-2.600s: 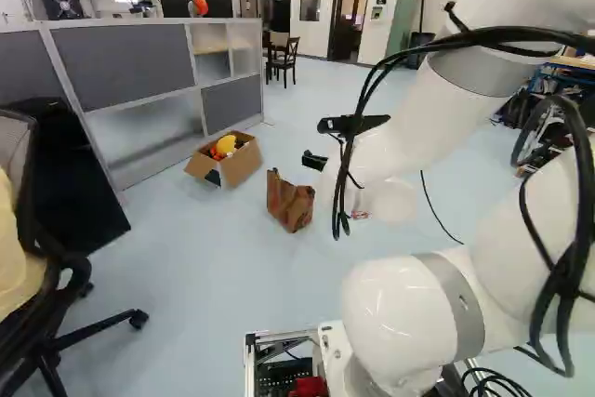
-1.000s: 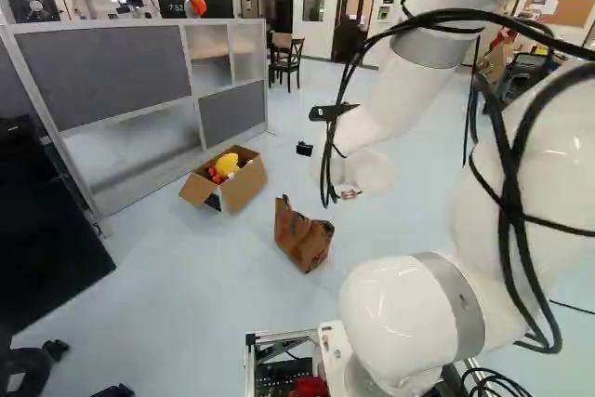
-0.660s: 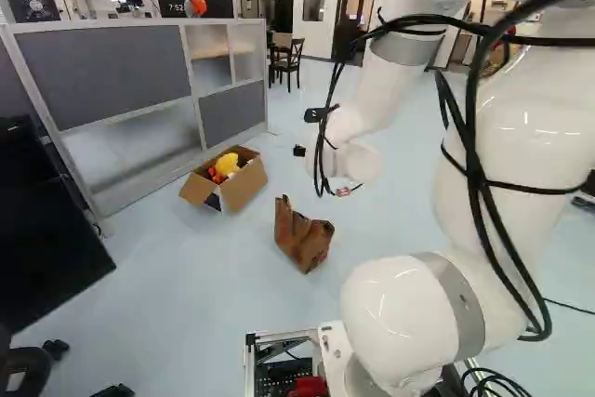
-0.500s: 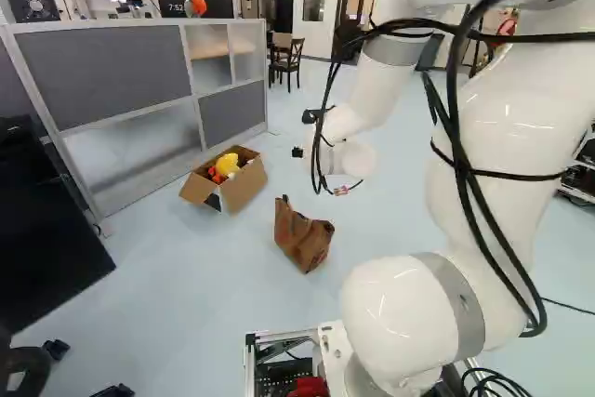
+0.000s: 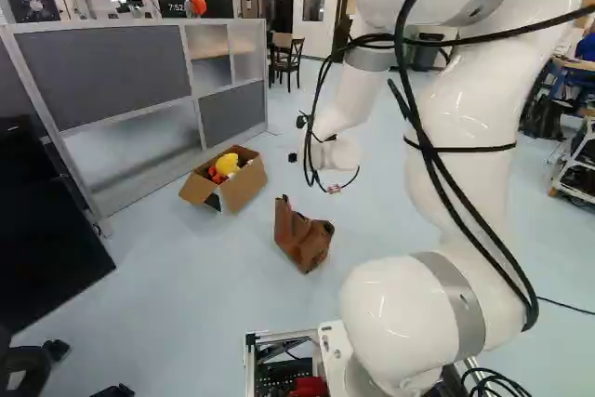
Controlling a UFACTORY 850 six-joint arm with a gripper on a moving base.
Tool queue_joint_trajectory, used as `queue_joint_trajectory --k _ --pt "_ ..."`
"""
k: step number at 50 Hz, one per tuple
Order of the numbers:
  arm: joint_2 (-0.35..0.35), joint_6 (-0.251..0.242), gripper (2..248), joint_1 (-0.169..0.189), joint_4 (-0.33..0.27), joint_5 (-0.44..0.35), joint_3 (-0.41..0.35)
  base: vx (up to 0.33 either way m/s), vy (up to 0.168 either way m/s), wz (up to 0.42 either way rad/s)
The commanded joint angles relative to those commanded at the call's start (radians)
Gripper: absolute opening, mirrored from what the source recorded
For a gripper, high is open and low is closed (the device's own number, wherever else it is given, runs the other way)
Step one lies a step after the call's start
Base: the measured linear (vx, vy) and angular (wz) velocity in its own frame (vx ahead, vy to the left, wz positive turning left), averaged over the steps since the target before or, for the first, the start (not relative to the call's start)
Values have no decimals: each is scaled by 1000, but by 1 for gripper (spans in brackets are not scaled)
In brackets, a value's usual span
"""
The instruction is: Pick up the grocery bag from the ground
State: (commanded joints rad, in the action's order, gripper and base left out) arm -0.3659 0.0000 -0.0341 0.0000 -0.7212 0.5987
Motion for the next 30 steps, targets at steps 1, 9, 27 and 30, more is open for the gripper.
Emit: queue_joint_trajectory --k 1,9,27,30 --pt "-7 0 247 0 0 4 6 0 0 0" --pt "-65 0 247 -3 0 38 57 0 0 0" --pt "-189 0 247 -7 0 111 173 0 0 0" --pt "-210 0 247 -8 0 128 193 0 0 0"
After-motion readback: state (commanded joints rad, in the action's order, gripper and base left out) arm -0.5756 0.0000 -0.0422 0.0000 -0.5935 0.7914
